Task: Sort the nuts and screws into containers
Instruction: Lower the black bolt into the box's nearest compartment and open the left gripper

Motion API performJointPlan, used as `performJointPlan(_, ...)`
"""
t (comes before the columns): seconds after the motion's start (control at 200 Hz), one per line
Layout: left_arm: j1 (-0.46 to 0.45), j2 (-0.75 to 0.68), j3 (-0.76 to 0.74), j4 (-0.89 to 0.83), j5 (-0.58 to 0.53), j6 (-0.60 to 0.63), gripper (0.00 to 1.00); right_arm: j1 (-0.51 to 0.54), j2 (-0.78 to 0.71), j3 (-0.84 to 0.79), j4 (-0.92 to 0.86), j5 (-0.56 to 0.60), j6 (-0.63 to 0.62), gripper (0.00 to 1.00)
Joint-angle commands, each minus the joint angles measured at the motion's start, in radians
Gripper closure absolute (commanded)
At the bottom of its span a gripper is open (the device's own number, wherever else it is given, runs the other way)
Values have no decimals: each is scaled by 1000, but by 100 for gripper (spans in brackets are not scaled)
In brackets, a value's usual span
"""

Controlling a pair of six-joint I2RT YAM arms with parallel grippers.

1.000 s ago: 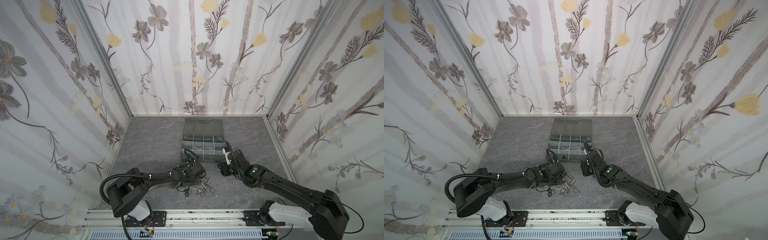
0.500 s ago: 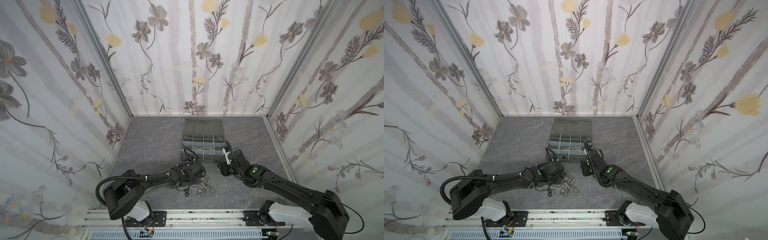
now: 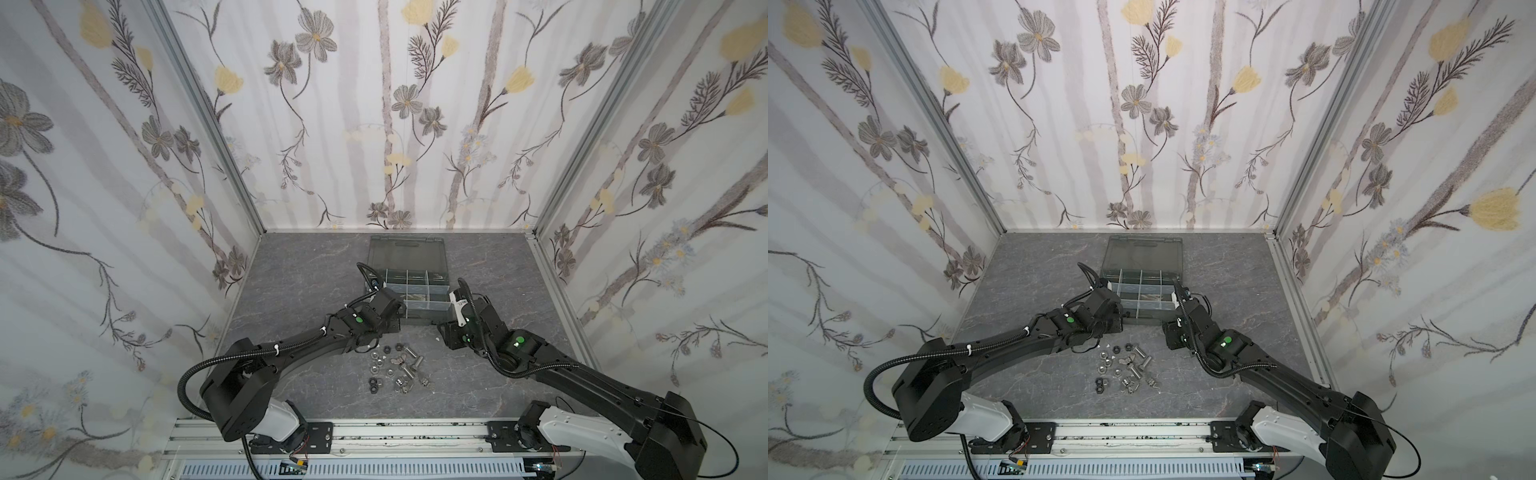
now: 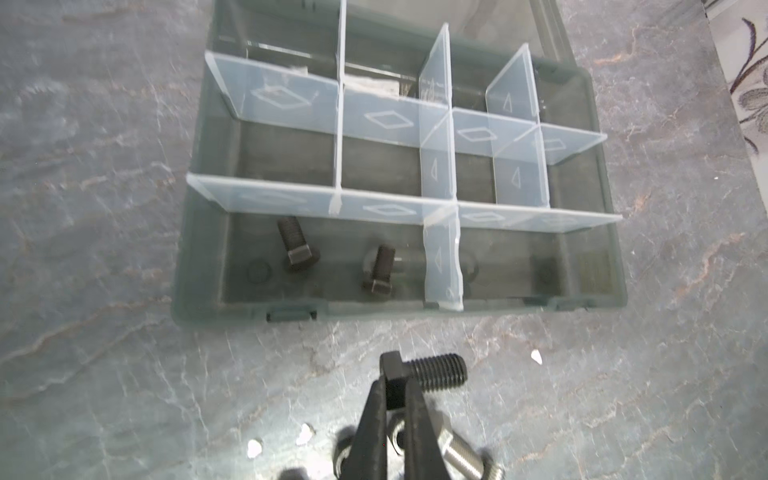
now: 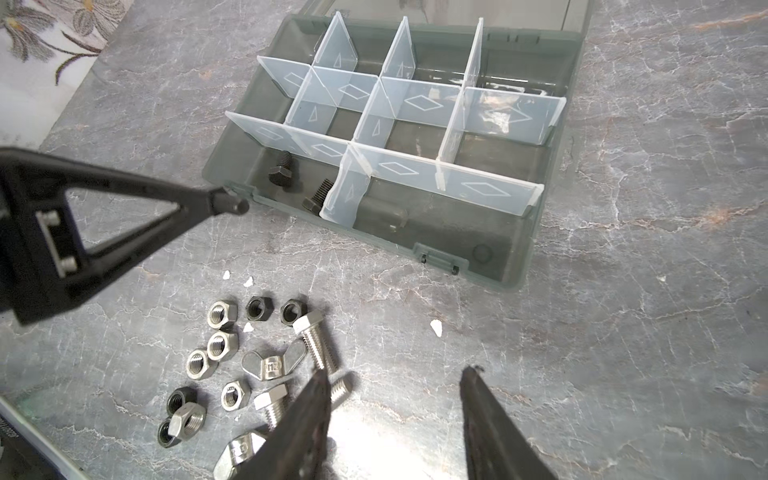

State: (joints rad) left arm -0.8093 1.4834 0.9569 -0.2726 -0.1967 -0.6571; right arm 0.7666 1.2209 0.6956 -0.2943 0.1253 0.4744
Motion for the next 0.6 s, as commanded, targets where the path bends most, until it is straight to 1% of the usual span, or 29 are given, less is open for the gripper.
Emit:
performJointPlan(0.0,38,36,42,-2,6,86,97,0,-13,-1,-4,29,19,49)
performJointPlan(0.225,90,113,78,0,26,135,98,0,-37,-21,1,36,43,49)
performJointPlan(0.47,105,171,102,0,40,149,98,1,-34,-21,1,33,48,49)
performJointPlan(0.54,106,186,107,0,40,150,97,0,-35,-22,1,32,50,49)
performJointPlan(0.595,107,193,110,0,39,147,94,1,-37,-23,1,32,50,49)
